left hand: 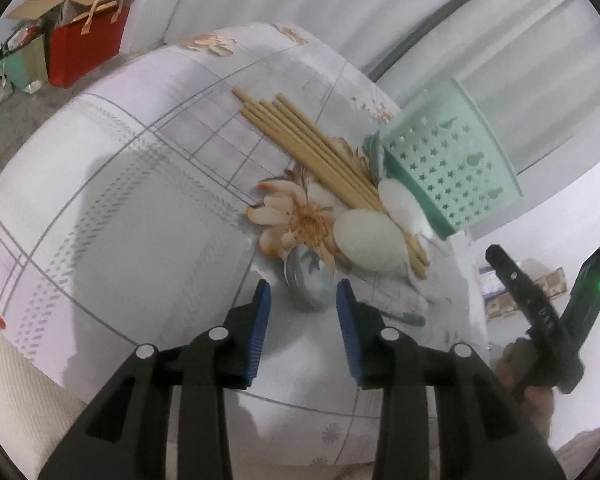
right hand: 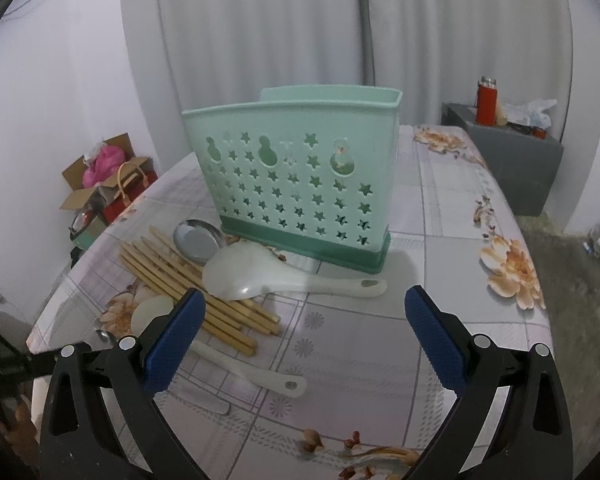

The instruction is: Organize utensils

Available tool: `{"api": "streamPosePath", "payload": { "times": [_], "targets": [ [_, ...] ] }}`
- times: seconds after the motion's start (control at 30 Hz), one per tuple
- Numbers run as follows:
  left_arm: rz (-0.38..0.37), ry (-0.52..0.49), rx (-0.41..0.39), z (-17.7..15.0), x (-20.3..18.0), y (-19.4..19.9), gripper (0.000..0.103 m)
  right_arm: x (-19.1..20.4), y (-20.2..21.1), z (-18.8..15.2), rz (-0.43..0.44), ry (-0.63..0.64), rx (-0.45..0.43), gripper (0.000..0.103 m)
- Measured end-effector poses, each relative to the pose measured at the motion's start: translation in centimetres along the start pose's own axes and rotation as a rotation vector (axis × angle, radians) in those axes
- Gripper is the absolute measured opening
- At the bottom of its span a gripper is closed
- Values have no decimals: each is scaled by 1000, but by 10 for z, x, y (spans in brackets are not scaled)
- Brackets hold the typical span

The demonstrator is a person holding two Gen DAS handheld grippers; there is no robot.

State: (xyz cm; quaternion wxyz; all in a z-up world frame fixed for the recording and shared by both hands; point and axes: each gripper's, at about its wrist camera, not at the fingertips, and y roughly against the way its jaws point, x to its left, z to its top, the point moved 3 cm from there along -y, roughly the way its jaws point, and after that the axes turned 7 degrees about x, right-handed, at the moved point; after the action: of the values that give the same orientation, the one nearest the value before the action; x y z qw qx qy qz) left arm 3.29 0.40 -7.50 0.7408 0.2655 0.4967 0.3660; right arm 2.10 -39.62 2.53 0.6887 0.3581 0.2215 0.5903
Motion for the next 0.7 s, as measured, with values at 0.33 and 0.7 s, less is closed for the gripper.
{"api": "streamPosePath", "payload": {
  "times": [0.33,0.7],
  "targets": [
    [176,-156,-47,13,-16,-16,24,10,-6,1,19,36,12,95],
    [164,-160,-30,11,-8,-13,7,62,-20,-2,113,383,89,76]
  ]
}}
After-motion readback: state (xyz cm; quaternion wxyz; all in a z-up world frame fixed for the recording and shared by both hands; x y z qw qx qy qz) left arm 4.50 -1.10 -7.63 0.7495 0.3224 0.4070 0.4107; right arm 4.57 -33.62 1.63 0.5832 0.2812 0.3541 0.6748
